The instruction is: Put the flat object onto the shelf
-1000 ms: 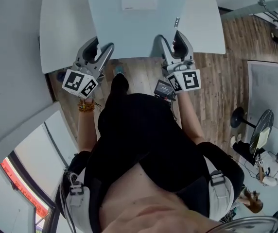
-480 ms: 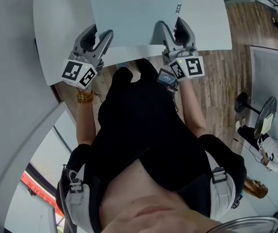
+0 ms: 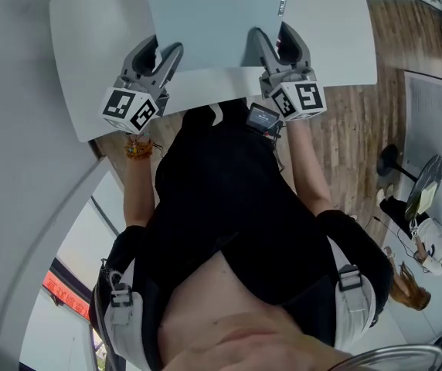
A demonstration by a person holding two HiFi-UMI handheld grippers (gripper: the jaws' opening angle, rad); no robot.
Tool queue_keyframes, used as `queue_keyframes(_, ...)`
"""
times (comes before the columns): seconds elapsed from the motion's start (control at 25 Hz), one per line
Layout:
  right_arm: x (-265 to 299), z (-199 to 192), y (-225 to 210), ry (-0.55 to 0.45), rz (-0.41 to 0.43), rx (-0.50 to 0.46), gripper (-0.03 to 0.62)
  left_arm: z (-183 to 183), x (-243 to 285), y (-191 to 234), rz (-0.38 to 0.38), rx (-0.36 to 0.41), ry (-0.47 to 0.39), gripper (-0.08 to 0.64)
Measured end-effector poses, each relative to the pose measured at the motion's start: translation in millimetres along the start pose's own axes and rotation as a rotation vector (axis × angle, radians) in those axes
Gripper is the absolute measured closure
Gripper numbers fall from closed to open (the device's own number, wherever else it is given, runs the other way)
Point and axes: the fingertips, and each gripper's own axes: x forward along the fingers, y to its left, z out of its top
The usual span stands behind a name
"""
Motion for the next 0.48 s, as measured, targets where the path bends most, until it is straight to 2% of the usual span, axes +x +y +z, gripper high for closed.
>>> queue_keyframes(0.48,25.3,-52.1,-19.1,0.149,-0.009,0.075,0.380,-40.3,16.4,27.8,0.045,-0.094,0.117,0.350)
